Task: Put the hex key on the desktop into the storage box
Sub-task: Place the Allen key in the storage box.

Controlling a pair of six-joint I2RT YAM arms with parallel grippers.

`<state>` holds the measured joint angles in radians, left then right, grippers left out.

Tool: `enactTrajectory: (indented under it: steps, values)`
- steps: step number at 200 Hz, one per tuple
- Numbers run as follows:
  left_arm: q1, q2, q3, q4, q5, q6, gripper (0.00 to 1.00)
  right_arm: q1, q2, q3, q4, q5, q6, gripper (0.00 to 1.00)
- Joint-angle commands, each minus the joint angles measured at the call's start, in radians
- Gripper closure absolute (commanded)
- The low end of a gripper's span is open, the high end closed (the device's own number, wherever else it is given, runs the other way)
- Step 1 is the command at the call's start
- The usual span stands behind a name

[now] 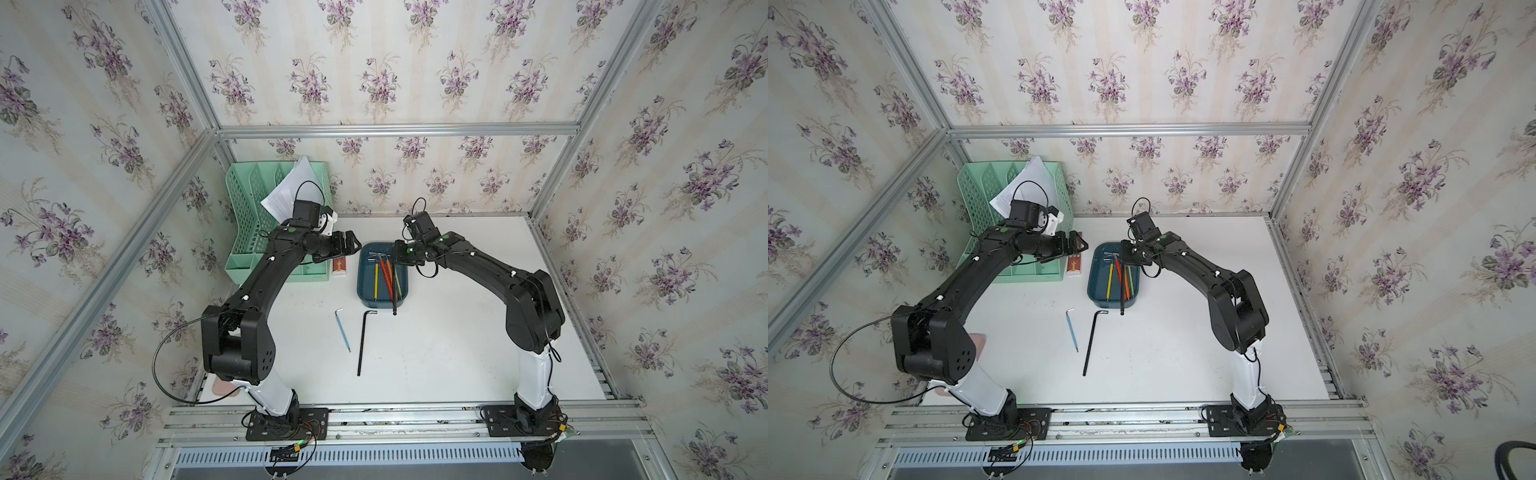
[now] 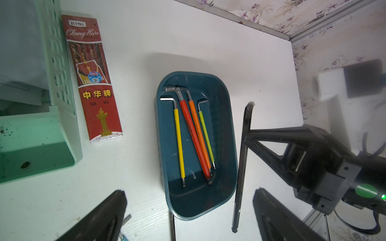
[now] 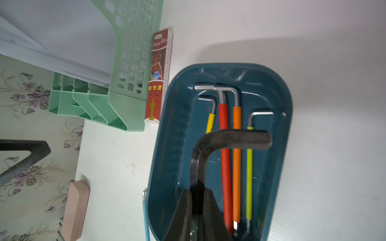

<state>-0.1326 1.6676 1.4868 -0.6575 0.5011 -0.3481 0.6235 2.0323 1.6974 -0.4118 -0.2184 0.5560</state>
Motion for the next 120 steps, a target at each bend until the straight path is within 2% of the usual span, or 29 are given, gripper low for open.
enactTrajectory:
  steps: [1, 70, 120]
  values:
    - [0.001, -0.009, 0.009, -0.001, 0.002, 0.008, 0.01, 0.001, 0.046, 0.049, 0.042, -0.054, 0.028, 1.00]
    - [0.001, -0.018, 0.010, -0.004, -0.005, 0.012, 0.01, -0.002, 0.271, 0.297, -0.009, -0.040, 0.033, 1.00]
    - [0.003, -0.021, 0.009, -0.002, -0.010, 0.012, 0.01, -0.005, 0.313, 0.329, -0.019, -0.030, 0.026, 1.00]
